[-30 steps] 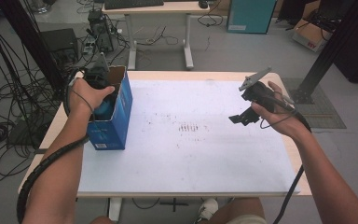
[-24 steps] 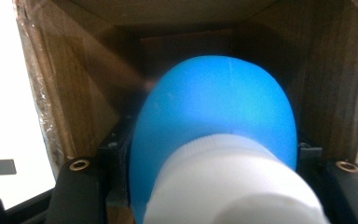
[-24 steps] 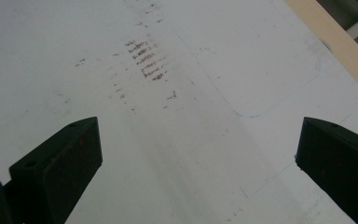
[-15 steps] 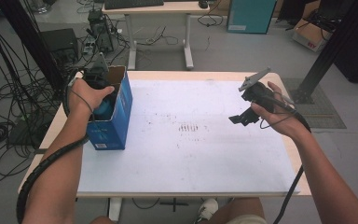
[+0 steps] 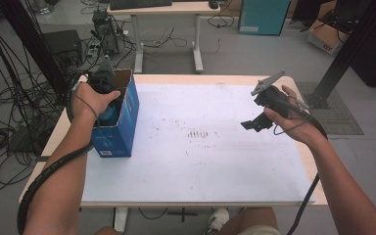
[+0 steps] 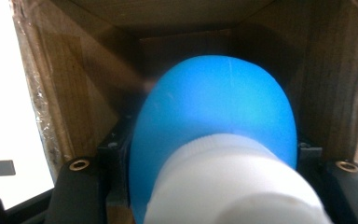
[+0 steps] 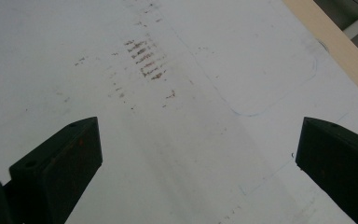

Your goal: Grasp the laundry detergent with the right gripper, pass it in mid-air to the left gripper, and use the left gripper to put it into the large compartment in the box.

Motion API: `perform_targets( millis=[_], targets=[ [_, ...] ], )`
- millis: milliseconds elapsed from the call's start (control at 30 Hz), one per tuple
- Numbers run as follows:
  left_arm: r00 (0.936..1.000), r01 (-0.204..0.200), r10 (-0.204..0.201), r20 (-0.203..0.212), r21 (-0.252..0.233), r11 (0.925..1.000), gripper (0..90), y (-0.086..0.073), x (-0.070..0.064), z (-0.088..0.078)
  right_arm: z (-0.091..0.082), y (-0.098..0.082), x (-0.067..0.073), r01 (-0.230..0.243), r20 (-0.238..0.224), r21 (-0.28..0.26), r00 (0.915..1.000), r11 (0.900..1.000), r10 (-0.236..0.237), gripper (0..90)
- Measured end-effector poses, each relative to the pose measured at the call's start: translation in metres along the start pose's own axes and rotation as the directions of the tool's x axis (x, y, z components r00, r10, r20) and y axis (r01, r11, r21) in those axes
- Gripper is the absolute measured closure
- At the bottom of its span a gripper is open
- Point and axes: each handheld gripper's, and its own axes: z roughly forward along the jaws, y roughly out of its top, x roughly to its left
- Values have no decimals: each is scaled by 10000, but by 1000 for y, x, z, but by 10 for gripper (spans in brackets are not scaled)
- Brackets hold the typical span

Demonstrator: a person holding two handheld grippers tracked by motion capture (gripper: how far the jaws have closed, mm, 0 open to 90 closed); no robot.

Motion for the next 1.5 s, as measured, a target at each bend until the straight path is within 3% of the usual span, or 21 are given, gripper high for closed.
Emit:
perform_targets(
  millis=[267,1500],
  targets=[
    [10000,35,-35,42,-32,10000,363,-1,1,0,1,1,0,179,-20,36,9998,9998,-179,2],
    [10000,-24,24,-51,25,10000,362,0,-2,0,2,-1,0,104,-27,13,9999,9999,-104,2]
  ],
)
